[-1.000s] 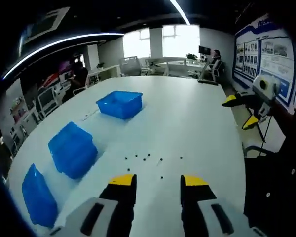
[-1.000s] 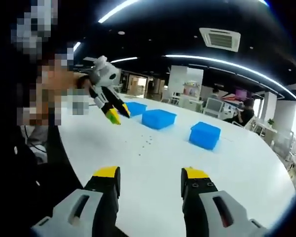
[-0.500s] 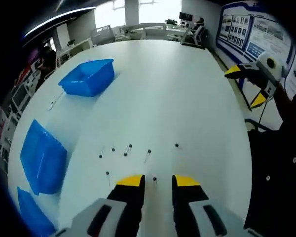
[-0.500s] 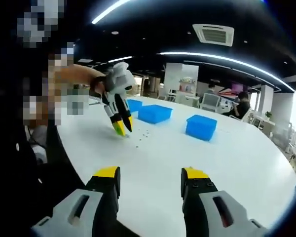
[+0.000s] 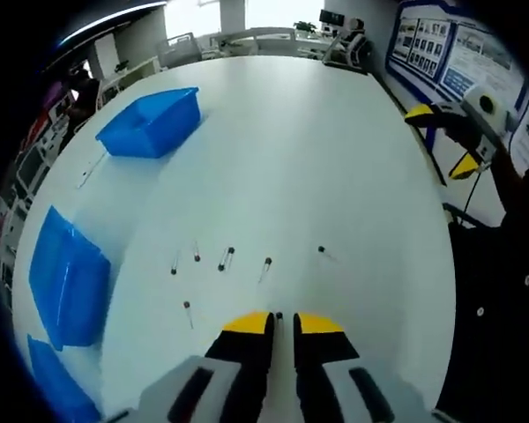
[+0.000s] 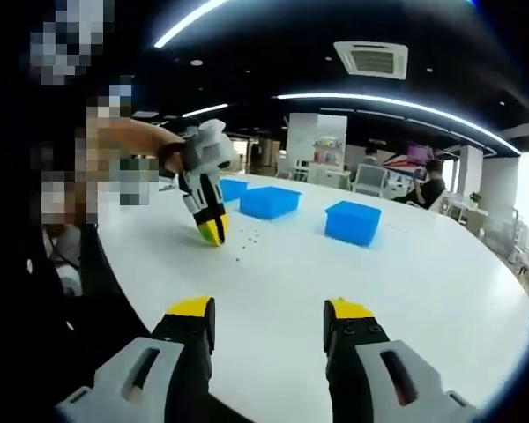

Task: Pick up the resistors one by one and place each resistor into its matching bin, sorting the parts by color and model until every resistor is separated into the correct bin for its type

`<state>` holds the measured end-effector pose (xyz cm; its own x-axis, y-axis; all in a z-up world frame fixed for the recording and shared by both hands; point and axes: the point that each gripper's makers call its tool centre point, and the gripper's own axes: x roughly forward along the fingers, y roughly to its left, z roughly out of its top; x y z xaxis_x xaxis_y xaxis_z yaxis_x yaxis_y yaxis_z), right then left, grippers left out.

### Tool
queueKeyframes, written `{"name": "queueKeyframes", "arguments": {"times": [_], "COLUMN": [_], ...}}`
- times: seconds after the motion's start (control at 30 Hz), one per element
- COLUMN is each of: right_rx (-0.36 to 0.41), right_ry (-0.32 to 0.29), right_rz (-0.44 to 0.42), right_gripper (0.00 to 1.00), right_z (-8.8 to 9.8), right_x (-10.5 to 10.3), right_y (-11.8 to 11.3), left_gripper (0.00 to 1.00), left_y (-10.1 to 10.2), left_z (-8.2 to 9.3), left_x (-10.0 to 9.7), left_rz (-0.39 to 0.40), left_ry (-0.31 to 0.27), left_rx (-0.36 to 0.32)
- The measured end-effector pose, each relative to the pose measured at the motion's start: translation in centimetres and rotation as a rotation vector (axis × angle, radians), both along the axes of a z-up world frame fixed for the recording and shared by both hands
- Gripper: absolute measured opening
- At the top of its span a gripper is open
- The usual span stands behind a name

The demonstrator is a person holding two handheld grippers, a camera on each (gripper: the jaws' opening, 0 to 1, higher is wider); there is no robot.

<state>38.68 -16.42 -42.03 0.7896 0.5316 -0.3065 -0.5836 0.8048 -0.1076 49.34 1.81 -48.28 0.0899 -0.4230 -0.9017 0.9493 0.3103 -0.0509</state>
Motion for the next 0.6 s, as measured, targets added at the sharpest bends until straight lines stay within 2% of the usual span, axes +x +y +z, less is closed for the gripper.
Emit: {"name": "queueKeyframes", "arguments": {"times": [0.13,0.27,0.43,0.47,0.53,0.6], "right_rx": [0.0,-0.001,0.003,0.003,0.002,0.001], "right_ry": [0.0,-0.002,-0.008,-0.011,-0.017,-0.027], "right_rz": [-0.002,-0.004,-0.006,-0.006,-0.005,-0.007], "right_gripper": [0.51,0.51,0.51,0.51,0.51,0.51], "right_z": [0.0,0.1,0.4,0.6,0.9,1.2], "right_x": [-0.1,-0.3,-0.4,-0.4,-0.4,-0.3], "right_y": [0.0,0.0,0.2,0.2,0.3,0.3], "left_gripper": [0.06,0.06,0.06,0.06,0.06,0.06], "left_y": [-0.2,-0.2,0.0,-0.6,-0.7,-0.5], "left_z": [0.0,-0.1,0.0,0.4,1.3,2.5], "left_x": [-0.3,-0.3,-0.5,-0.9,-1.2,-0.7], "left_rz": [-0.005,-0.003,-0.009,-0.027,0.041,0.066], "left_ry": [0.023,0.036,0.016,0.018,0.057,0.004], "left_rx": [-0.007,-0.013,-0.044,-0.101,-0.178,-0.255]}}
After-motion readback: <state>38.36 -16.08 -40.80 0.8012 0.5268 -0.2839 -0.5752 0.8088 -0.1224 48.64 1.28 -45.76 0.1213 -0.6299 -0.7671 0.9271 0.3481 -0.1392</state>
